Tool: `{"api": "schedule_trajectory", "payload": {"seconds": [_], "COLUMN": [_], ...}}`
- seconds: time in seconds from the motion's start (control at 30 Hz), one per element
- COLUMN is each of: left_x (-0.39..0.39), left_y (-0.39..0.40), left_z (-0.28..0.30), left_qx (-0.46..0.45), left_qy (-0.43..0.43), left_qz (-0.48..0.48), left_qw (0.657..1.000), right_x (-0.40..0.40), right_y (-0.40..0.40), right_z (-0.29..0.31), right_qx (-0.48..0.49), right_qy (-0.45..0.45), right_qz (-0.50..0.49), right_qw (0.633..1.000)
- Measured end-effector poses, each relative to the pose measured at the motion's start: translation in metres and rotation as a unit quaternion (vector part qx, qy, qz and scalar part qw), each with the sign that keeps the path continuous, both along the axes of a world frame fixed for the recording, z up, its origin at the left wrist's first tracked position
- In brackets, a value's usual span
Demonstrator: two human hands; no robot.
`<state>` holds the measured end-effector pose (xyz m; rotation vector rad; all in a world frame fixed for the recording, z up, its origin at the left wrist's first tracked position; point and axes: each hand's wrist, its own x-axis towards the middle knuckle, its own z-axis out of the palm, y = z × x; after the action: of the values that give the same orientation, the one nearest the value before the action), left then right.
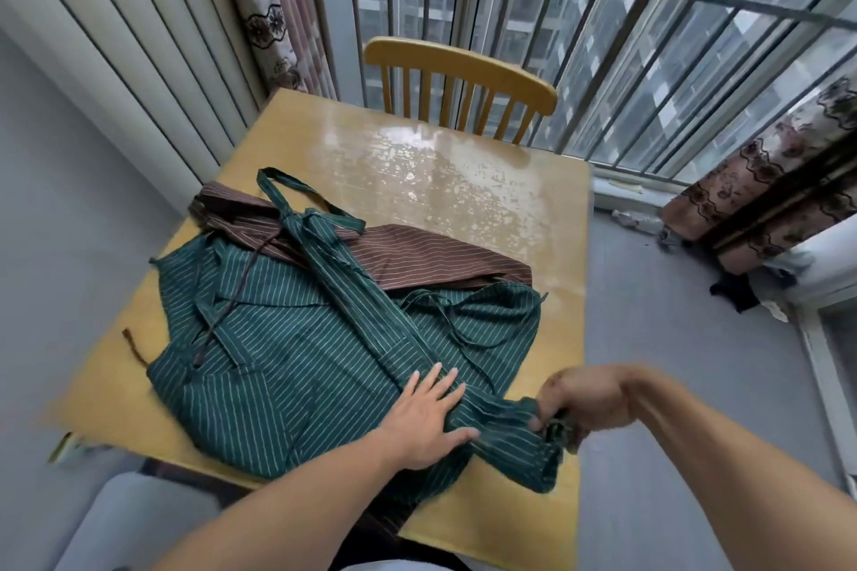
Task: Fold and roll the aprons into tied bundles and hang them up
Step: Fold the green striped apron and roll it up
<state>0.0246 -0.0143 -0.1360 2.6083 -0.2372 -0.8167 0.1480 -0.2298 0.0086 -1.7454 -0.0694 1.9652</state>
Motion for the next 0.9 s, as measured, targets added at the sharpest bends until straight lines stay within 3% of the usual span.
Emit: {"api": "schedule_trajectory", "payload": {"seconds": [0.13, 0.17, 0.27, 0.4, 0.53, 0.67, 0.73, 0.8, 0.83, 0.9], "left_x": [-0.015, -0.018, -0.034, -0.058, -0.062, -0.043, -0.026, -0.001, 0.015, 0.051], "left_y": [0.007, 0.008, 0.019, 0.044, 0.051, 0.073, 0.095, 0.126, 0.143, 0.172], "left_z": [0.003, 0.004, 0.033, 0.038, 0.038, 0.032, 0.022, 0.012, 0.005, 0.004], "left_qx": [-0.155, -0.206, -0.346, -0.421, -0.43, -0.333, -0.303, -0.229, -0.164, -0.031], "left_qy": [0.113, 0.166, 0.214, 0.326, 0.354, 0.17, 0.086, 0.001, -0.05, -0.179], "left_qz": [0.118, 0.182, 0.331, 0.456, 0.547, 0.654, 0.657, 0.606, 0.549, 0.356], "left_qw": [0.974, 0.947, 0.852, 0.714, 0.625, 0.657, 0.685, 0.762, 0.818, 0.917], "right_x": [0.011, 0.012, 0.009, 0.004, 0.005, 0.013, 0.01, 0.005, 0.004, 0.001], "right_y": [0.051, 0.06, 0.096, 0.153, 0.189, 0.199, 0.197, 0.196, 0.196, 0.195], "right_z": [0.025, 0.026, 0.029, 0.015, -0.022, -0.053, -0.055, -0.052, -0.054, -0.058], "right_qx": [0.147, 0.168, 0.207, 0.132, 0.017, 0.003, 0.025, 0.044, 0.05, 0.058], "right_qy": [-0.016, -0.023, -0.02, -0.061, -0.168, -0.341, -0.329, -0.264, -0.236, -0.186], "right_qz": [-0.066, -0.076, -0.122, -0.223, -0.243, -0.15, -0.173, -0.229, -0.264, -0.311], "right_qw": [0.987, 0.983, 0.971, 0.964, 0.955, 0.928, 0.928, 0.936, 0.934, 0.93]}}
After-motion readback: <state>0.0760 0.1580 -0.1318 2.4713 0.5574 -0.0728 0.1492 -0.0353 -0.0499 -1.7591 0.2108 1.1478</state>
